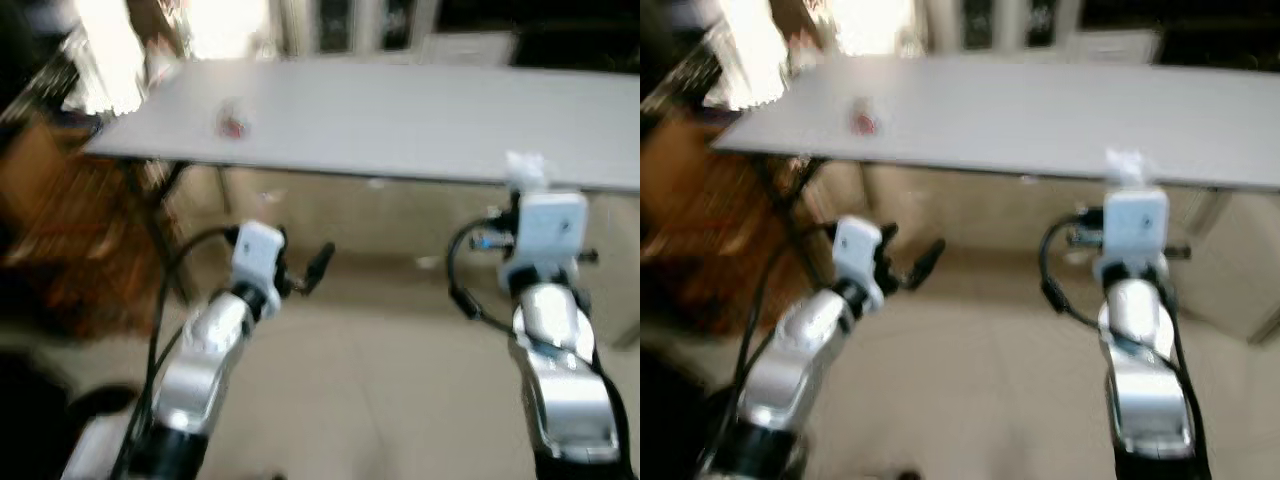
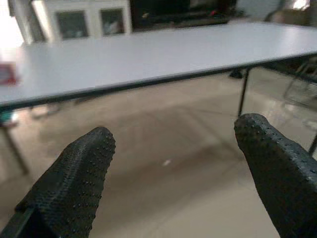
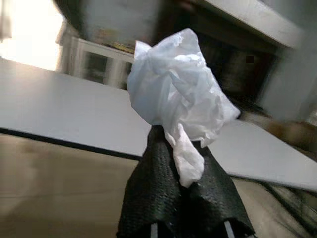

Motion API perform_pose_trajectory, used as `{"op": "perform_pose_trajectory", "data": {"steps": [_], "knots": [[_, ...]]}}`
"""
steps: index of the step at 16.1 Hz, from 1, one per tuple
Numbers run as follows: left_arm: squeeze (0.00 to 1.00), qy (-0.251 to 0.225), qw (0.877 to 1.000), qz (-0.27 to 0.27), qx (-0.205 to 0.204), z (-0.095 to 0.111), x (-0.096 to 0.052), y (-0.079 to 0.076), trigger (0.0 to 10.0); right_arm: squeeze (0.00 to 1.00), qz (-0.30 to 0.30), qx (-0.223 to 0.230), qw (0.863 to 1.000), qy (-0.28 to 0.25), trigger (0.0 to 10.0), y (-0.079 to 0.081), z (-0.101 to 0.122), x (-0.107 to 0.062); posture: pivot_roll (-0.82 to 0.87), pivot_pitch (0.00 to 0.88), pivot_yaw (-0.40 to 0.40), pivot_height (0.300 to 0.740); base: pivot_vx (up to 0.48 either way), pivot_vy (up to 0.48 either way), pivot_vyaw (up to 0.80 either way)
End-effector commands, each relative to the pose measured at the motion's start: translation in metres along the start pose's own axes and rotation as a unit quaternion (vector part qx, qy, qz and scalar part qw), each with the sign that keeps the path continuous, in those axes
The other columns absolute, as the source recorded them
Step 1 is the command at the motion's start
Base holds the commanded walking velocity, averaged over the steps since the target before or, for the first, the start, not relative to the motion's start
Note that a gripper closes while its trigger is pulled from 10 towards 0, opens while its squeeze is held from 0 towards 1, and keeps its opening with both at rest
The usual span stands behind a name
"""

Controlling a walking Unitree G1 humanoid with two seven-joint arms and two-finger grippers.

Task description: Picking trash to rubbish bin

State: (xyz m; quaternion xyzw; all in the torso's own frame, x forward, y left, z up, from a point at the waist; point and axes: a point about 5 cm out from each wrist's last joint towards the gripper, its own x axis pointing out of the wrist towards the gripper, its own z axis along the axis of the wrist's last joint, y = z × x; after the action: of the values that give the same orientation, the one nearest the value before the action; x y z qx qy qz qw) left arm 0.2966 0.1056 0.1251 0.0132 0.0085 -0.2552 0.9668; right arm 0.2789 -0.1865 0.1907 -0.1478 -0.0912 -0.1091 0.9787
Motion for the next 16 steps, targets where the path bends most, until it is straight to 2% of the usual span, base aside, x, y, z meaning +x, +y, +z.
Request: {"op": "perform_pose_trajectory", "data": {"steps": [1, 8, 12, 16], "knots": [[0.00, 0.000, 1.000, 0.002, 0.005, 0.0026, 0.0005, 0.0033, 10.0, 0.00, 0.002, 0.001, 1.000, 0.003, 10.0, 0.0022, -0.0006, 0.0005, -0.02, 0.064, 0.015, 0.740, 0.000, 0.480, 0.00], [0.00, 0.002, 1.000, -0.001, 0.006, 0.0024, 0.0011, 0.0012, 10.0, 0.00, 0.004, 0.003, 1.000, 0.003, 10.0, 0.0035, -0.0005, 0.0013, -0.02, 0.063, 0.016, 0.740, 0.000, 0.480, 0.00], [0.00, -0.001, 1.000, -0.005, 0.008, 0.0024, -0.0006, -0.0001, 10.0, 0.00, 0.015, -0.003, 1.000, 0.003, 10.0, 0.0066, -0.0014, -0.0002, -0.02, 0.067, 0.016, 0.740, 0.000, 0.000, 0.00], [0.00, 0.001, 1.000, -0.007, 0.010, 0.0017, -0.0005, -0.0007, 10.0, 0.00, 0.020, -0.005, 1.000, 0.006, 10.0, 0.0080, -0.0029, 0.0003, -0.02, 0.067, 0.016, 0.740, 0.000, 0.000, 0.80]]}}
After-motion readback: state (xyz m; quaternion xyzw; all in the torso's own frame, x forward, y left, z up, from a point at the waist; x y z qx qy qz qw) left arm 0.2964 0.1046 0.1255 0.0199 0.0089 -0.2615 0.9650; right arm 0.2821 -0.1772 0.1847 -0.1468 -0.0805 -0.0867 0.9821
